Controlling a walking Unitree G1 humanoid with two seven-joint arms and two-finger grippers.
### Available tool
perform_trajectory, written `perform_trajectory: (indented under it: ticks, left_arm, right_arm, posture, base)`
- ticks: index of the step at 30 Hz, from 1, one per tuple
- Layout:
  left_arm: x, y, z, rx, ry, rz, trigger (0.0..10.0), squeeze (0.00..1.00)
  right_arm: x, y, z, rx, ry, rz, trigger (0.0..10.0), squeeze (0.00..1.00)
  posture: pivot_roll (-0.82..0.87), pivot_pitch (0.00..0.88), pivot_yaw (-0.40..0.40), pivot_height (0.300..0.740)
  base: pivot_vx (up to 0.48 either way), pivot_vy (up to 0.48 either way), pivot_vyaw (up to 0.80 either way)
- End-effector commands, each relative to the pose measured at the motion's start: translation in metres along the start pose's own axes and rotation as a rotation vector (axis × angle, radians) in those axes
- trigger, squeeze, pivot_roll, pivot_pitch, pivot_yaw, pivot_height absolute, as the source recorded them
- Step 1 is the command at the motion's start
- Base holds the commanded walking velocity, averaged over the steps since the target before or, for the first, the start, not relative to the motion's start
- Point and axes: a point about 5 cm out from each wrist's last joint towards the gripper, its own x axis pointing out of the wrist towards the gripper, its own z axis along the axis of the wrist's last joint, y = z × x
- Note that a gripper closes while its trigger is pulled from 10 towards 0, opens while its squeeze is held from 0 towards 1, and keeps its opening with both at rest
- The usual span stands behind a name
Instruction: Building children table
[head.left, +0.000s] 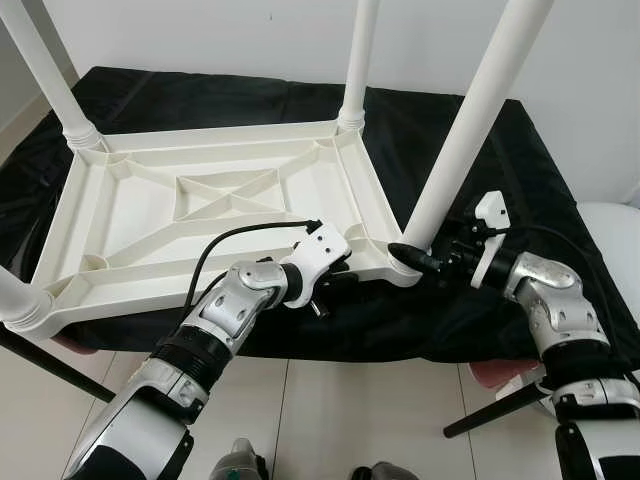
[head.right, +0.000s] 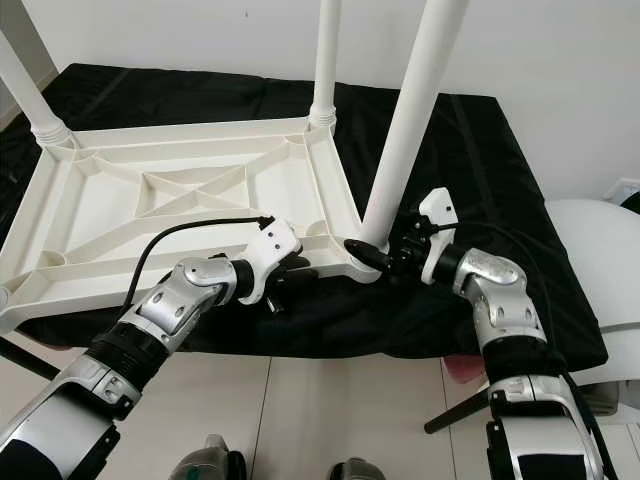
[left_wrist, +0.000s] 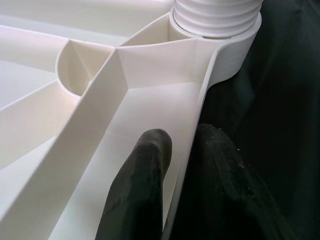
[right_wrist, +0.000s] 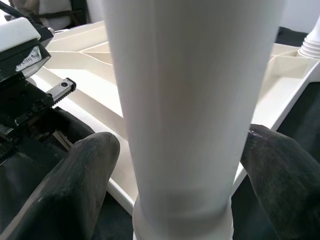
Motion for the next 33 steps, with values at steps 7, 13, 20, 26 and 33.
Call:
perform_trajectory:
  ticks: [7,13,20,26,33]
  left_arm:
    - [0.001,-0.007,0.002,0.018,0.007,-0.123,10.0,0.0]
    - [0.001,-0.006,0.002,0.017,0.008,-0.122,10.0,0.0]
    - [0.0,-0.007,0.002,0.016,0.008,-0.123,10.0,0.0]
    - [0.0,-0.006,0.002,0.013,0.007,-0.118,10.0,0.0]
    - [0.0,-0.006,0.002,0.012,0.007,-0.119,10.0,0.0]
  right_arm:
    - [0.004,-0.005,0.002,-0.019,-0.013,-0.001,7.6,0.0]
    - [0.004,-0.009,0.001,-0.013,-0.013,0.006,2.5,0.0]
    - [0.006,-0.005,-0.002,0.011,-0.029,0.043,0.0,0.0]
    - [0.006,0.002,-0.005,0.03,-0.051,0.051,0.0,0.0]
    - [0.005,0.011,-0.008,0.045,-0.092,0.017,0.0,0.0]
  posture:
    - [-0.01,0.014,0.017,0.74]
    - [-0.01,0.016,0.018,0.74]
    - [-0.01,0.022,0.016,0.74]
    - [-0.01,0.026,0.015,0.74]
    - [-0.01,0.028,0.014,0.74]
  base:
    - [0.0,0.0,0.0]
    - [0.0,0.0,0.0]
    - [0.0,0.0,0.0]
    - [0.0,0.0,0.0]
    - [0.0,0.0,0.0]
